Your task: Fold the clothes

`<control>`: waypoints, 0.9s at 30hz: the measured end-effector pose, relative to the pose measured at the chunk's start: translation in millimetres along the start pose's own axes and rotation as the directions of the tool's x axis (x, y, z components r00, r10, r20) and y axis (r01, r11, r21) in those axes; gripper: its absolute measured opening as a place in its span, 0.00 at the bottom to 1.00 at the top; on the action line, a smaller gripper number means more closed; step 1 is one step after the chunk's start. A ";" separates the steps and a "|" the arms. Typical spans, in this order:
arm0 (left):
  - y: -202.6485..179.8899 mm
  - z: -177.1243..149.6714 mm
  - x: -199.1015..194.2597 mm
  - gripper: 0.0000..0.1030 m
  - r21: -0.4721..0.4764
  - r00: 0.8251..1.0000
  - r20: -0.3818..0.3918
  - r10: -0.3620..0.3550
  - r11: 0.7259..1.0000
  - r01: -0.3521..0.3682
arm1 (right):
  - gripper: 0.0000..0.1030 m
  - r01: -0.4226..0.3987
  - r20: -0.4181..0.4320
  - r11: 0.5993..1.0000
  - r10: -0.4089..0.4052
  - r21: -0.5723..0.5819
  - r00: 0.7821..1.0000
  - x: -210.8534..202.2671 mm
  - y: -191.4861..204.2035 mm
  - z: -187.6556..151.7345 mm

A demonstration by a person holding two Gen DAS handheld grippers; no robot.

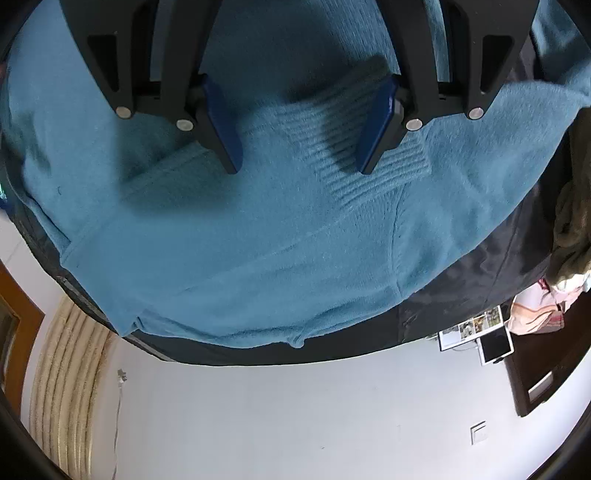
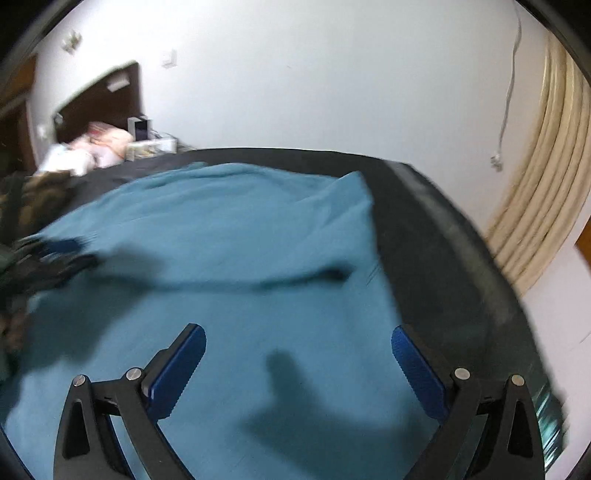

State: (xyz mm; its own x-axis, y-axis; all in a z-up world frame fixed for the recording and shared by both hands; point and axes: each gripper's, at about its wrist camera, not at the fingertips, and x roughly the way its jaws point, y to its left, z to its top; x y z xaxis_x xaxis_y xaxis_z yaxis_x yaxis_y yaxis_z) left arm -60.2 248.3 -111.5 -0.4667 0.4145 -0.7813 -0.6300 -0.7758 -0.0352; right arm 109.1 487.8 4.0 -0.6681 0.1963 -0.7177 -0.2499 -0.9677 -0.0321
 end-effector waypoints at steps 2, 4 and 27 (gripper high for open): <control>-3.6 -1.0 -11.3 0.66 -0.013 0.999 -0.007 -0.041 0.999 0.041 | 0.99 -0.041 -0.011 0.999 0.042 0.016 0.999 -1.4 2.7 -15.0; -11.6 -4.6 -28.6 0.66 0.002 0.998 0.006 -0.062 0.998 0.062 | 0.99 -0.048 -0.039 0.998 0.049 0.031 0.998 1.1 2.8 -23.9; -47.9 -55.5 -65.7 0.71 -0.007 0.979 -0.012 -0.202 0.979 0.202 | 0.99 -0.088 -0.088 0.986 0.101 0.139 0.991 16.2 -13.8 -43.6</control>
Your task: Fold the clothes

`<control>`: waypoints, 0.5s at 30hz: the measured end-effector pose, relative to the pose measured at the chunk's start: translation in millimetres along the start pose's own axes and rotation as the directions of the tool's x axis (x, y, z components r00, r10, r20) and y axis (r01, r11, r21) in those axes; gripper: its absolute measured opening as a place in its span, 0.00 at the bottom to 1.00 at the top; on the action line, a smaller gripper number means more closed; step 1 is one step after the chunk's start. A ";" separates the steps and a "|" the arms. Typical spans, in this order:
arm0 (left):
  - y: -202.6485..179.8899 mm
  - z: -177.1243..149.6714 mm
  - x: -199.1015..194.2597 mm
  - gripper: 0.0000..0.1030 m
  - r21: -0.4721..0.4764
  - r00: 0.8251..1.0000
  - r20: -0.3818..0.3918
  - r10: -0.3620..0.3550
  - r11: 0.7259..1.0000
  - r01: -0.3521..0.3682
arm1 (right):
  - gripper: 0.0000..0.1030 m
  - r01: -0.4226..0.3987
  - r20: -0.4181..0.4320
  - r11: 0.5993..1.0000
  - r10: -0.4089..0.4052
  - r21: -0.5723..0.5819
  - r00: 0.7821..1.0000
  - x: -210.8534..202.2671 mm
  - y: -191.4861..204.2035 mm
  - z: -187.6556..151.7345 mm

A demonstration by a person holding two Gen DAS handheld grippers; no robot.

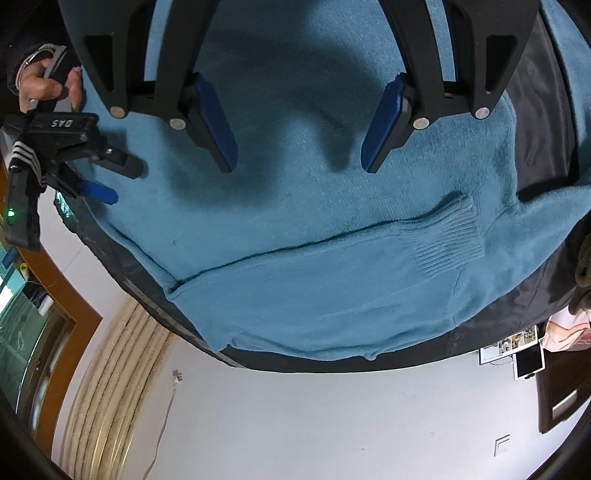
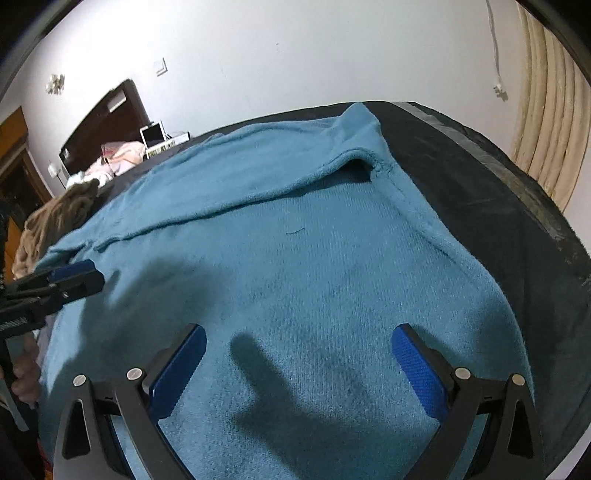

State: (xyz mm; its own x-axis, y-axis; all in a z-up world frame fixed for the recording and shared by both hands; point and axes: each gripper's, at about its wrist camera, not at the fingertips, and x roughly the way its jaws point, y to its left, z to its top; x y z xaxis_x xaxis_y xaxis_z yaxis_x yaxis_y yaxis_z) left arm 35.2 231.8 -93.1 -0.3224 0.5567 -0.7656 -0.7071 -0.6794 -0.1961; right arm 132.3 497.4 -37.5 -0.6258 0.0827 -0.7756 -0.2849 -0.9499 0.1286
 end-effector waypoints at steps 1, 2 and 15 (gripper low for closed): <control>0.4 -1.1 -0.9 0.71 0.001 1.000 -0.001 -0.001 1.000 0.001 | 0.99 0.011 -0.006 1.000 -0.011 -0.011 1.000 1.3 2.4 0.9; 0.9 -2.2 -1.7 0.71 0.001 1.000 -0.001 -0.004 1.000 0.004 | 0.99 0.020 -0.010 1.000 -0.021 -0.021 1.000 1.6 3.8 1.0; 4.0 -17.5 -13.6 0.72 -0.003 1.000 0.010 -0.029 1.000 0.029 | 0.99 0.100 -0.040 0.991 -0.104 -0.087 0.994 7.7 12.5 1.0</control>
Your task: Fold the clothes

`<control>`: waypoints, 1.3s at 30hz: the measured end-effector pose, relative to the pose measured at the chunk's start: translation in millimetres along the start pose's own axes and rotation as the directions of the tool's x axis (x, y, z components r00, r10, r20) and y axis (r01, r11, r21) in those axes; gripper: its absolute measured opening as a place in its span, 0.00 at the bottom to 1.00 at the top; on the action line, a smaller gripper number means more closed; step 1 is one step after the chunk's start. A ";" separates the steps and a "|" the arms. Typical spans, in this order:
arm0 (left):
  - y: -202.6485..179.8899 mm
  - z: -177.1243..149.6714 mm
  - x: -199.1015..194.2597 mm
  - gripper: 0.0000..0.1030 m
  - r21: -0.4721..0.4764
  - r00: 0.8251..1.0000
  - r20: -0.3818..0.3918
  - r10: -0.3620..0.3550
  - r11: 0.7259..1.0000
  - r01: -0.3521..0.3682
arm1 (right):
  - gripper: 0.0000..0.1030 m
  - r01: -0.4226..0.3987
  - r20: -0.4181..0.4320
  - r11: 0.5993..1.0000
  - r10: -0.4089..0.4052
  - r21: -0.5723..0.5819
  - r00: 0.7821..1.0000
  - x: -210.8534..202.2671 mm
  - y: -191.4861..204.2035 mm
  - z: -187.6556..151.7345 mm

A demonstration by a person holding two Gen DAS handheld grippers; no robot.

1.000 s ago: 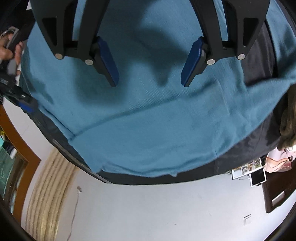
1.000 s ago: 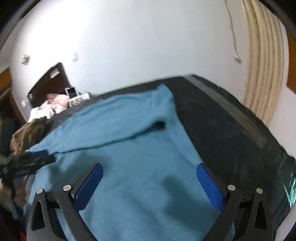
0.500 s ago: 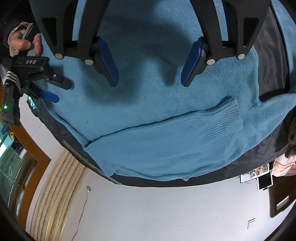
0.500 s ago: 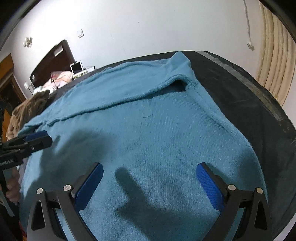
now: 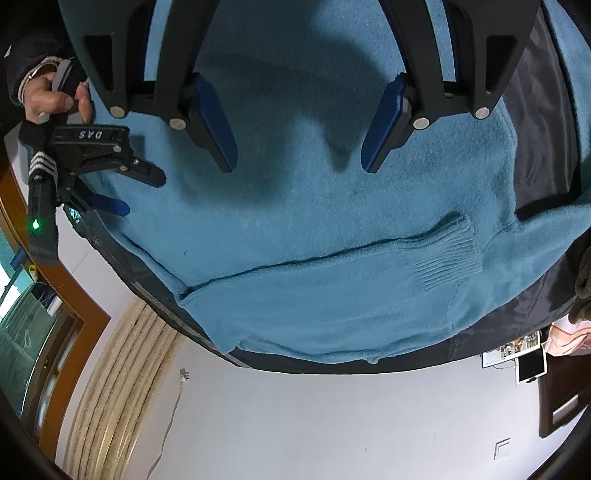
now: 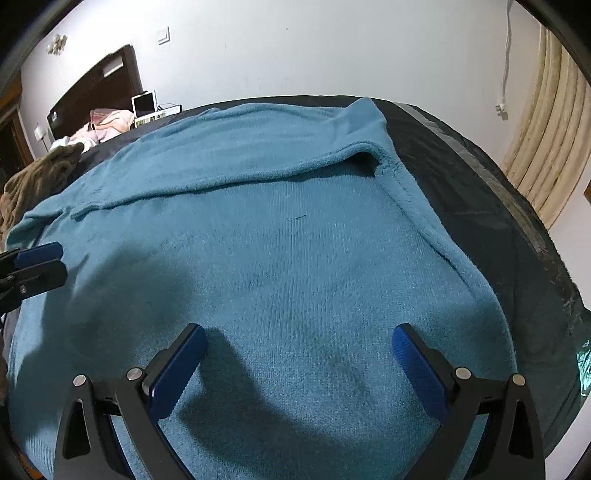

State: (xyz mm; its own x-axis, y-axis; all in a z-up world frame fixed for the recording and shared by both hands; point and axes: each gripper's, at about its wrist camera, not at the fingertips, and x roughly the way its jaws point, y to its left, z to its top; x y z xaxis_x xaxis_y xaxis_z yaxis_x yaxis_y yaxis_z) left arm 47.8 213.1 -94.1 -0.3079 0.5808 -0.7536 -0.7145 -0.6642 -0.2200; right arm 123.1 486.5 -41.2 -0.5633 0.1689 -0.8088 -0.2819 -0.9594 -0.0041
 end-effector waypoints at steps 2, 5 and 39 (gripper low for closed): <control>0.4 -3.0 0.1 0.72 0.000 1.000 -0.005 0.000 1.000 0.000 | 0.99 0.001 0.000 1.000 -0.001 0.001 1.000 0.2 0.0 0.0; 0.6 -6.6 -0.1 0.72 0.002 1.000 -0.009 0.000 1.000 0.000 | 0.99 0.001 0.002 1.000 -0.001 0.005 1.000 0.0 0.8 -0.7; 53.5 -61.4 -65.4 0.04 -0.174 0.994 0.099 0.041 0.984 -0.023 | 0.99 0.002 -0.001 1.000 -0.002 -0.002 1.000 -0.3 1.2 -0.5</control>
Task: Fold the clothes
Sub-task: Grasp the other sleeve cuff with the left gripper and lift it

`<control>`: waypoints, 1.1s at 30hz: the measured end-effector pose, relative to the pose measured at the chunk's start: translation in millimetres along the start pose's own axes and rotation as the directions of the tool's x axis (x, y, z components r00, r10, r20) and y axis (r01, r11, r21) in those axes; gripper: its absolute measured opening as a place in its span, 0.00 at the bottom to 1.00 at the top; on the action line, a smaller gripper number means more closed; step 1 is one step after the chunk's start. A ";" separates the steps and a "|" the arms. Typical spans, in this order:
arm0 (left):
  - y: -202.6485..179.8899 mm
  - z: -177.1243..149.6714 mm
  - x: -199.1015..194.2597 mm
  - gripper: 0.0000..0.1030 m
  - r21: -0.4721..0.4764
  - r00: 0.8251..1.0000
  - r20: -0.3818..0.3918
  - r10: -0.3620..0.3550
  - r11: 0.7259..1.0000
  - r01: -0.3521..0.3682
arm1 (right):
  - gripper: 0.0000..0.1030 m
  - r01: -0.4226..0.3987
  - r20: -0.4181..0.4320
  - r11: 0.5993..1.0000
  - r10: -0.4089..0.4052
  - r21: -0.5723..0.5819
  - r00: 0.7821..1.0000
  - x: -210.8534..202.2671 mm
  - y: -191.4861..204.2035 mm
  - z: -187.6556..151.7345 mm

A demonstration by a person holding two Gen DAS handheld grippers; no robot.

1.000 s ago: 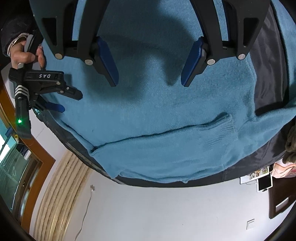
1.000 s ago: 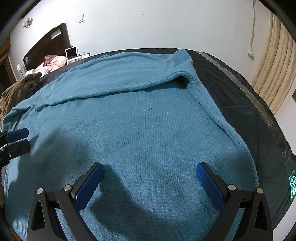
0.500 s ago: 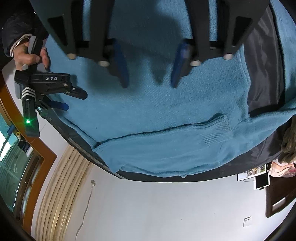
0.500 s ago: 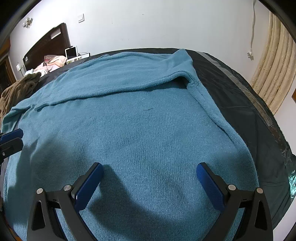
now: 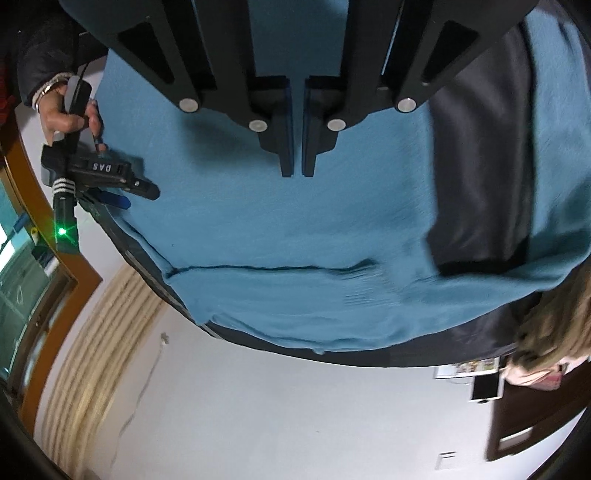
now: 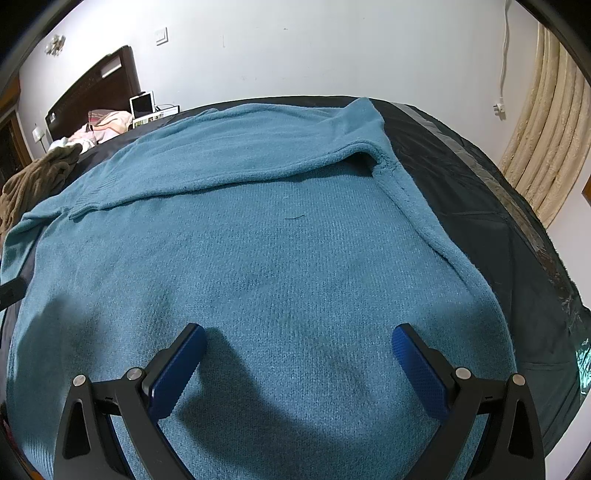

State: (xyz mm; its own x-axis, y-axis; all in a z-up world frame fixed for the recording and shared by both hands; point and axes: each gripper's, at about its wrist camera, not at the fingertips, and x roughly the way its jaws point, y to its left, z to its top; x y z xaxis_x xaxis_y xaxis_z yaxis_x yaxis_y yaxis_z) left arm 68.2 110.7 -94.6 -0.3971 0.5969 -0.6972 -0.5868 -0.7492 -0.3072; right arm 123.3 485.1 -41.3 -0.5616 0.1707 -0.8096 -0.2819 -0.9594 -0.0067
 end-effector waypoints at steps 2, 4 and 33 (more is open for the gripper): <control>18.9 -9.7 -13.7 0.04 -0.033 1.000 0.007 0.024 0.999 -0.024 | 0.99 0.001 -0.001 1.000 -0.001 -0.001 1.000 0.0 0.4 0.0; 42.4 -17.5 -30.9 0.04 -0.081 0.999 0.020 0.050 0.996 -0.049 | 0.99 0.001 0.000 1.000 -0.001 0.000 1.000 0.0 0.2 -0.1; 197.5 32.5 -50.9 0.57 -0.368 0.941 0.029 0.337 0.879 -0.303 | 0.99 -0.281 0.155 0.936 0.316 -0.211 0.936 -59.4 150.0 5.5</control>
State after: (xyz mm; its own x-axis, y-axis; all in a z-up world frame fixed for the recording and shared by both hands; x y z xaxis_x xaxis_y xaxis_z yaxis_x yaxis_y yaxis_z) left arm -50.4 -58.3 -98.8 -0.5916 0.3179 -0.7409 -0.1355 -0.9451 -0.2972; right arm 110.1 332.3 9.1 -0.7353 -0.1086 -0.6690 0.0580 -0.9935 0.0976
